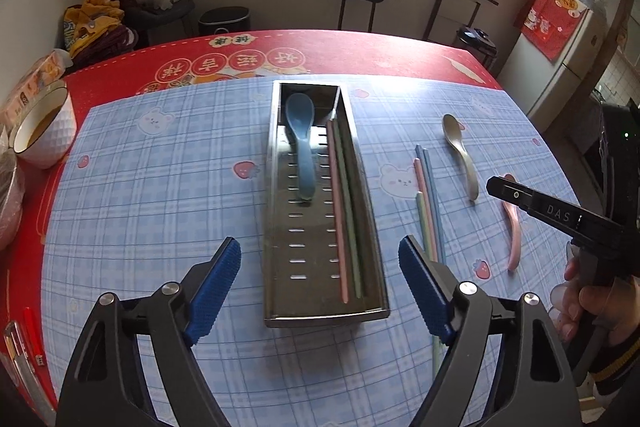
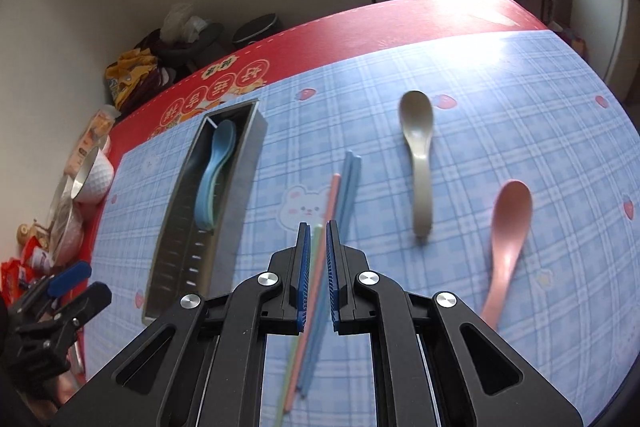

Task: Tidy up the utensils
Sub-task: 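Reach the left tool to the green chopstick while the right tool moves to the pink spoon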

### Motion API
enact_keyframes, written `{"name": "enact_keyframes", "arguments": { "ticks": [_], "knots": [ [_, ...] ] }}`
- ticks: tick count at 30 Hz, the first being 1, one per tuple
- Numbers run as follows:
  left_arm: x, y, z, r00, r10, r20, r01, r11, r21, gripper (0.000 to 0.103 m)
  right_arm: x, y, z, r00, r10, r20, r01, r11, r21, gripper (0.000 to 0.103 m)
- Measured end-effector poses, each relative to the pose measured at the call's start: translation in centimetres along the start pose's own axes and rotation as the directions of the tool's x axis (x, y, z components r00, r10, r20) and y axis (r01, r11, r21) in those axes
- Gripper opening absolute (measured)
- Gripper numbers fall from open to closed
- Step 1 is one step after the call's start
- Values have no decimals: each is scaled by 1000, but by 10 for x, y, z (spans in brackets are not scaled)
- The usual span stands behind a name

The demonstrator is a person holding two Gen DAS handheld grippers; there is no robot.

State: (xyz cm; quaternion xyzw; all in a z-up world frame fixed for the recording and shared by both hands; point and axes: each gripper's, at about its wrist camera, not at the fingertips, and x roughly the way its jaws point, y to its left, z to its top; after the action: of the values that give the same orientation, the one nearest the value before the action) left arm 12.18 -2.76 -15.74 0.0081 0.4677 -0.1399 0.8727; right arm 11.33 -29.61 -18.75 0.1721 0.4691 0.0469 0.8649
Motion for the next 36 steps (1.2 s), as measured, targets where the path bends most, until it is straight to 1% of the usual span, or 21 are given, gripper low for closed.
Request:
{"name": "enact_keyframes", "arguments": {
  "ticks": [1,2,3,4,5,6,7,8,10,13,18,24,26,36],
  "knots": [
    [3,-9,0,1000,-15,-9,16,1000,17,71,-2,-9,-5,1000,-8,-1,8,1000,17,9],
    [6,-18,0,999,-30,-17,30,999,34,69,-4,-18,-9,1000,-12,-4,12,999,34,9],
    [9,-27,-1,999,-43,-23,45,998,53,63,-7,-26,-14,1000,-16,-4,16,999,49,9],
    [13,-35,-1,998,-54,-31,56,996,71,55,-9,-34,-18,1000,-20,-4,20,998,61,9],
    [17,-43,-1,997,-64,-44,67,994,84,51,-11,-40,-22,1000,-23,-4,23,997,69,9],
    [23,-49,-1,995,-75,-63,80,993,92,44,-14,-46,-25,1000,-23,-3,23,997,76,9],
    [30,-55,-1,993,-82,-81,90,992,93,37,-16,-51,-28,1000,-23,-2,23,996,81,9],
    [37,-60,-1,991,-86,-100,96,991,92,34,-18,-56,-30,1000,-22,1,22,996,85,9],
    [51,-67,-1,985,-100,-137,112,990,85,21,-22,-63,-34,1000,-24,8,23,996,85,9],
    [71,-79,-4,976,-112,-186,126,990,65,14,-27,-80,-38,999,-27,19,25,995,98,9],
    [96,-98,-6,967,-87,-241,108,992,73,11,-34,-108,-45,999,-19,29,14,989,144,9],
    [116,-104,-9,959,-35,-281,62,994,88,7,-38,-125,-47,999,-18,43,11,986,164,9],
    [119,-104,-10,957,-21,-290,50,994,95,7,-39,-126,-45,999,-17,50,8,985,173,9],
    [119,-109,-12,954,-5,-299,42,992,117,7,-40,-135,-43,998,-4,55,-7,980,198,9]
  ]
}}
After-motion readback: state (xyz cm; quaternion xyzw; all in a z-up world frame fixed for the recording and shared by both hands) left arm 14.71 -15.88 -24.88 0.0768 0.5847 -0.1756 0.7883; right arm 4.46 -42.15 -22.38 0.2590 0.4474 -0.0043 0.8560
